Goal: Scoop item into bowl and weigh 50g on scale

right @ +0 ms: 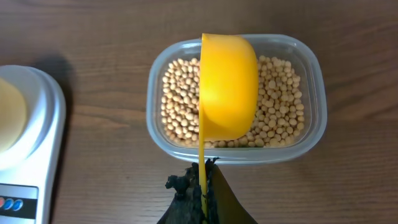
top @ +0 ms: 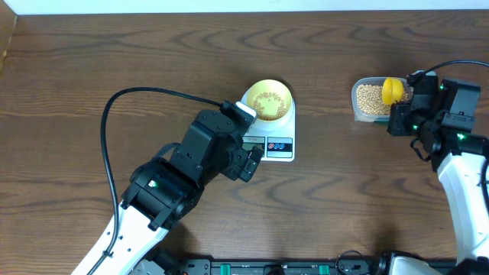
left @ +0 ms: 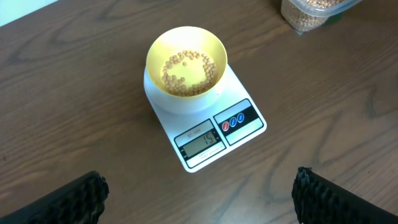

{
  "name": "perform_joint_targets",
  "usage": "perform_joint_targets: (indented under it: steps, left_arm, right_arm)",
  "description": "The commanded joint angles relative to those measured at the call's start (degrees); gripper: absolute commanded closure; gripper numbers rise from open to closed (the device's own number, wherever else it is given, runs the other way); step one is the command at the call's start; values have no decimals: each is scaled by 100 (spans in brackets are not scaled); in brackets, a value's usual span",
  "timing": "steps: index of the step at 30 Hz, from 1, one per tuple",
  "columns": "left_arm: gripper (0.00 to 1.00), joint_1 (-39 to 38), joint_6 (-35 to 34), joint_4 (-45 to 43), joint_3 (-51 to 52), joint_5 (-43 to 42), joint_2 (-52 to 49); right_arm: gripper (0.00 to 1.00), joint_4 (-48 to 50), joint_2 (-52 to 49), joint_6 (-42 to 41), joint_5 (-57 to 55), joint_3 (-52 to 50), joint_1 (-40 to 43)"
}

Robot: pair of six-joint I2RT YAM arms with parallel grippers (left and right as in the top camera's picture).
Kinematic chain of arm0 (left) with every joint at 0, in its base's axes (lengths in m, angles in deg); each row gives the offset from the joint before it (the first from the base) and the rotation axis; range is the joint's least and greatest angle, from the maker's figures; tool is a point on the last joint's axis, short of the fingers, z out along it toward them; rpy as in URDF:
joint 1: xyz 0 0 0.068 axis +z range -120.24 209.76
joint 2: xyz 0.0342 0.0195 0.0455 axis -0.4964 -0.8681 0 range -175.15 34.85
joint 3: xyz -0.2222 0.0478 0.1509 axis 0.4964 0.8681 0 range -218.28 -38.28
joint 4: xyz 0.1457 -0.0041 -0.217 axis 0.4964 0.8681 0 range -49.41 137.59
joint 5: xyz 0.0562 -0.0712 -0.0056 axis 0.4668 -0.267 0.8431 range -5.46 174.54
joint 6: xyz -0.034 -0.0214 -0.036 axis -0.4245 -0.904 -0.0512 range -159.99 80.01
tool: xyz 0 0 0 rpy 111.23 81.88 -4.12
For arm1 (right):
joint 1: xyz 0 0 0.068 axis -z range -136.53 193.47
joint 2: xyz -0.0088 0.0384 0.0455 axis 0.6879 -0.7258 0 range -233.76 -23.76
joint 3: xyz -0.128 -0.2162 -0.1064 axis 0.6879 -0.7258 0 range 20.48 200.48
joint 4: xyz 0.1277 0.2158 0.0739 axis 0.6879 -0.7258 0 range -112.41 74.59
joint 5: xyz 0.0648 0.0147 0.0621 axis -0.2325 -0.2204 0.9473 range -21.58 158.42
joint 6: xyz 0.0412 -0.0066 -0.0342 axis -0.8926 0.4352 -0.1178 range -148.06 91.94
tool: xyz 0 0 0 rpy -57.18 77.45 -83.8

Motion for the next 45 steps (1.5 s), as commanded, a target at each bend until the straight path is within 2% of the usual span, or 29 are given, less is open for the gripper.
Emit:
perform_joint_targets:
  steps: [1, 20, 25, 36, 45]
  left_arm:
    - [3, 24, 96, 17, 2, -68, -26]
    - [3, 24, 96, 17, 2, -68, -26]
    - [3, 24, 96, 17, 2, -68, -26]
    - [3, 24, 96, 17, 2, -68, -26]
    - [3, 24, 96, 17, 2, -68, -26]
  right_arm:
    - [99, 52, -192, 28, -111, 52, 20]
    - [99, 74, -748, -114, -1008, 52, 20]
    - [99, 269, -1058, -369, -927, 52, 13]
    - [99, 503, -1084, -393, 2, 52, 4]
    - [99, 435, -1097, -485, 2, 52, -26]
